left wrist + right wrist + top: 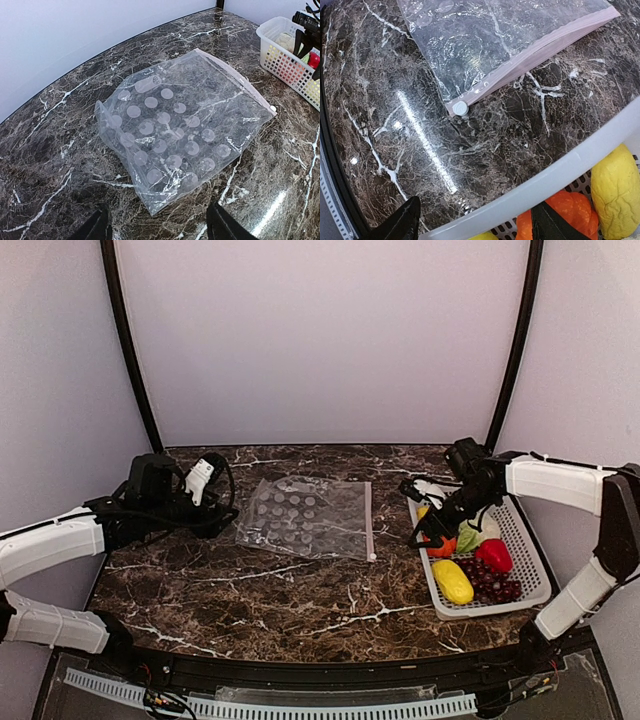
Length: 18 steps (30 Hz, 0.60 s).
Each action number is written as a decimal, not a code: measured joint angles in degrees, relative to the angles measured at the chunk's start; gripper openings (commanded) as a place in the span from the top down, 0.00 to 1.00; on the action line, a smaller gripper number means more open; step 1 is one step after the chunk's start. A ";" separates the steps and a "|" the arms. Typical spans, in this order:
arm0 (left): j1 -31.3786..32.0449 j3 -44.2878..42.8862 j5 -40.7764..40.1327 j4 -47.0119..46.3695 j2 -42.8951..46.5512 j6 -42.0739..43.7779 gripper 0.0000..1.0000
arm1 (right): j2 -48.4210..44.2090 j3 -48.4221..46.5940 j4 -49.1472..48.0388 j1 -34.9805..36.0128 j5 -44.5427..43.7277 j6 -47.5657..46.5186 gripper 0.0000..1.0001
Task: Place the food in the zip-top bag and seal the zipper
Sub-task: Adjust the bin at the center of the board.
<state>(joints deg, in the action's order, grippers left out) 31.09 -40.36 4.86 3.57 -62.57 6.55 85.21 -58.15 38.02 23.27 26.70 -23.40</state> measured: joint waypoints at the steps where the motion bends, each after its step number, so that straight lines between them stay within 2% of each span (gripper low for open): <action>1: 0.00 0.00 0.00 0.00 0.02 0.11 0.37 | 1.49 -1.09 0.55 0.55 -0.37 0.13 0.31; 5: 0.04 0.00 0.02 0.00 0.52 0.28 0.36 | 5.68 -5.38 2.60 3.08 -1.14 1.16 0.41; 12: 0.04 0.00 0.00 0.00 1.79 0.33 0.36 | 6.91 -7.63 3.15 8.26 -3.76 -0.11 0.60; 18: 0.07 0.00 0.04 -0.02 1.97 0.33 0.36 | 5.44 -6.56 3.96 9.20 -5.09 -3.85 0.68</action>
<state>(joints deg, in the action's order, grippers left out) 31.16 -40.36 4.91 3.55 -60.60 6.87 90.65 -64.71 41.98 32.47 21.61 -27.24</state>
